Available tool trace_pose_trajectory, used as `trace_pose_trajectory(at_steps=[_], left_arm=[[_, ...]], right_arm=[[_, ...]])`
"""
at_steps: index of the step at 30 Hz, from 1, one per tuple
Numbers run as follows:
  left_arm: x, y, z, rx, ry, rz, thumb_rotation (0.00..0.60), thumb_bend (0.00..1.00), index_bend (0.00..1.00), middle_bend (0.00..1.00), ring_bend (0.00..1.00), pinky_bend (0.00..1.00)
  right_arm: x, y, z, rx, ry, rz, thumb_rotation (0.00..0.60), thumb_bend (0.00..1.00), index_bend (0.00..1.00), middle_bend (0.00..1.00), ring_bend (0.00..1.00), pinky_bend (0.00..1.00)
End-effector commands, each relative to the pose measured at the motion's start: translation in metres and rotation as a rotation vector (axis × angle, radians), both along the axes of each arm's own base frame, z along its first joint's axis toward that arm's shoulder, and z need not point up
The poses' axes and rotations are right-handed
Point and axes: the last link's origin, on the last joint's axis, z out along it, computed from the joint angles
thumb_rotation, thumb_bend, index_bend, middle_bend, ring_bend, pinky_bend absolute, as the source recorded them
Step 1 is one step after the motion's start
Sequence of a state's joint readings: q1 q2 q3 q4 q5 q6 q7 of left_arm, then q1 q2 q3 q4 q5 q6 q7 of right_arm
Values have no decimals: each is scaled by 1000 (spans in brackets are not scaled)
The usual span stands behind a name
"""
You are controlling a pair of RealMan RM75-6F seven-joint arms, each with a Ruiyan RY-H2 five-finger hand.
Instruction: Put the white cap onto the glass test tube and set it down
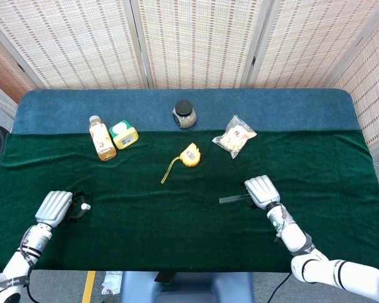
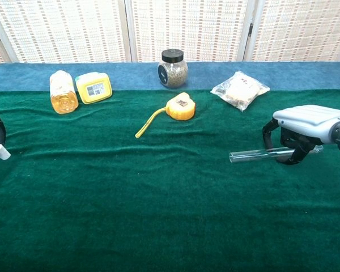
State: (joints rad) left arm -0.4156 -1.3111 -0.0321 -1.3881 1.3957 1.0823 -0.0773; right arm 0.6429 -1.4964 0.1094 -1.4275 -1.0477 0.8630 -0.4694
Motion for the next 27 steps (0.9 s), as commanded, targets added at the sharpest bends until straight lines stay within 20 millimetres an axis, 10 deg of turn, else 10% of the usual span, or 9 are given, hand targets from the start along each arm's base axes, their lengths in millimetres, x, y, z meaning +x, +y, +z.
trace_pose_trajectory(at_steps=[1,14,27], left_arm=[[0,0,0,-1,-2,0,600,439,605,1000,904,864],[14,8,14,56,-91,-31,600,442,606,1000,904,864],[75,16,23,62,-340,-139,600,443,611,1000,903,864]], right_arm=[[1,0,0,2,-1,0,600,521,551,968,1000,1000],[17,4,17,-13,-104,13,600,738,768,982,1000,1000],[65,8,3,83,-491,-55,600,754,836,1000,1000,1000]])
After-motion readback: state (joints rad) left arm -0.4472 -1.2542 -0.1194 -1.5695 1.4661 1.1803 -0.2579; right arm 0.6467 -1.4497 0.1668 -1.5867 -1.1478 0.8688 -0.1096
